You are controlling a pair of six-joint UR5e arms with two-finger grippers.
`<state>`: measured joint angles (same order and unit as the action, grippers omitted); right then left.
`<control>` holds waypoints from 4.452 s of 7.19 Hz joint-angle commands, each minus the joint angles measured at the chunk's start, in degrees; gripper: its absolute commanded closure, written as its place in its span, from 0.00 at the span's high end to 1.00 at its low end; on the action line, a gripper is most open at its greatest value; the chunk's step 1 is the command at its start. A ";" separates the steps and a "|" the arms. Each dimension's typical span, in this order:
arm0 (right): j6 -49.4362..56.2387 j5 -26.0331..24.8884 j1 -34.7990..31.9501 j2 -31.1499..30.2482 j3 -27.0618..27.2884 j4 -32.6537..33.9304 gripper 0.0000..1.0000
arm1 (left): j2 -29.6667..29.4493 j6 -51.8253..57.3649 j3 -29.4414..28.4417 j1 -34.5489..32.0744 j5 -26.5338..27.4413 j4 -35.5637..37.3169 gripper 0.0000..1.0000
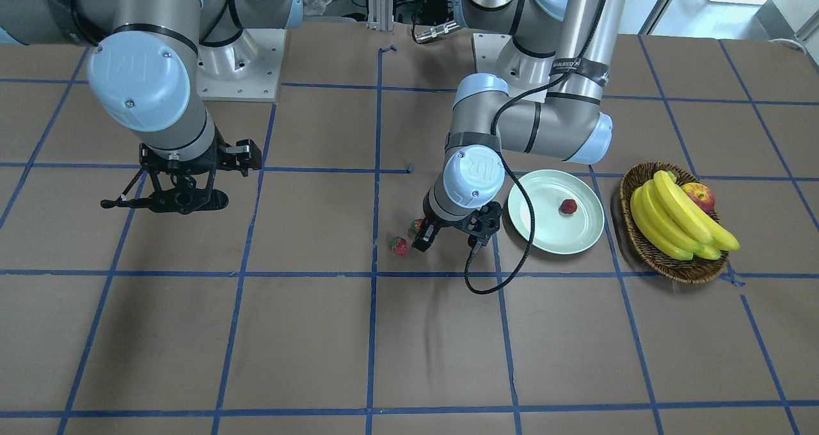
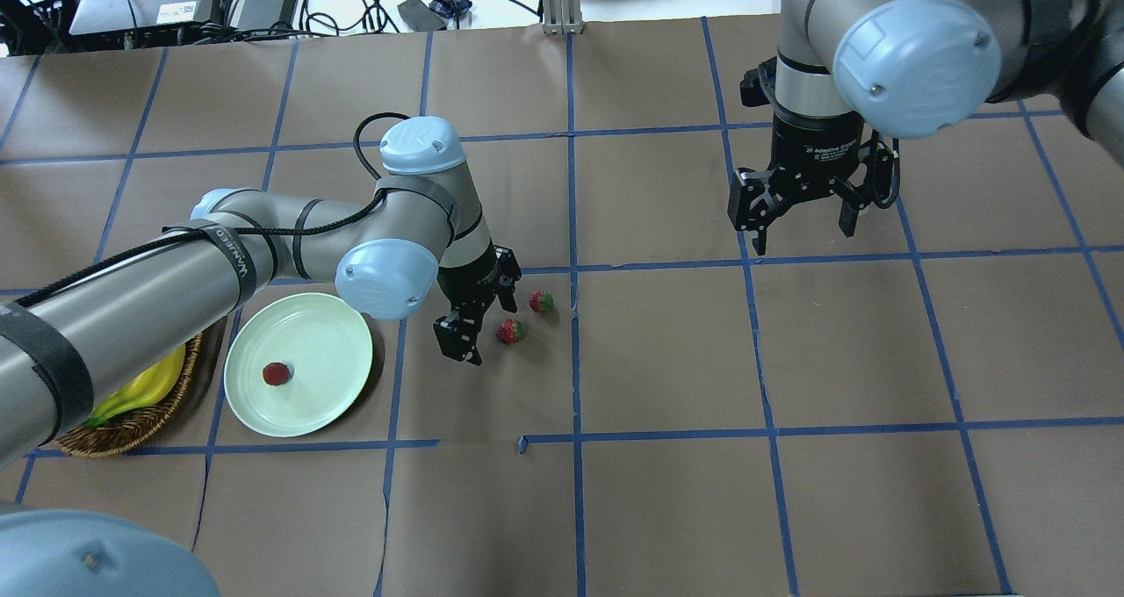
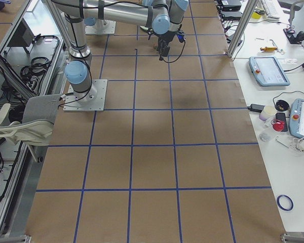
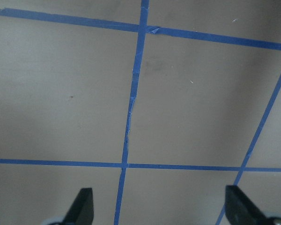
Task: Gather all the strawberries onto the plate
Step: 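Lower the left gripper and grasp the nearer strawberry, then carry the strawberry with the left gripper onto the green plate, then open the left gripper to release the strawberry on the plate, then move the left gripper over the last strawberry on the table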
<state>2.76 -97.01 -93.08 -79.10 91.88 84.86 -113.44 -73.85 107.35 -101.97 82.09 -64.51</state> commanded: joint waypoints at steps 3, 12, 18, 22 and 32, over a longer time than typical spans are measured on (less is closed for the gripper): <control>0.05 -0.02 0.09 0.00 1.63 0.39 1.00 | -1.96 -0.50 0.06 -1.31 0.08 2.02 0.85; 0.05 -1.16 0.18 0.00 1.81 0.48 1.00 | 1.03 19.75 -6.45 3.32 9.47 -8.95 0.00; 0.05 -0.90 0.18 -0.08 1.81 0.57 1.00 | 2.43 62.37 -3.20 16.51 25.21 -10.46 0.00; 0.05 -0.90 0.09 0.00 1.81 0.57 1.00 | 2.87 70.16 0.41 17.24 24.87 -10.82 0.93; 0.05 -0.46 0.18 0.00 1.81 0.48 1.00 | 2.97 34.89 -6.63 3.80 -1.22 -2.47 1.00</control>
<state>2.81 -97.45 -92.91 -79.10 93.69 85.40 -109.80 -30.03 100.57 -96.77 84.79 -68.85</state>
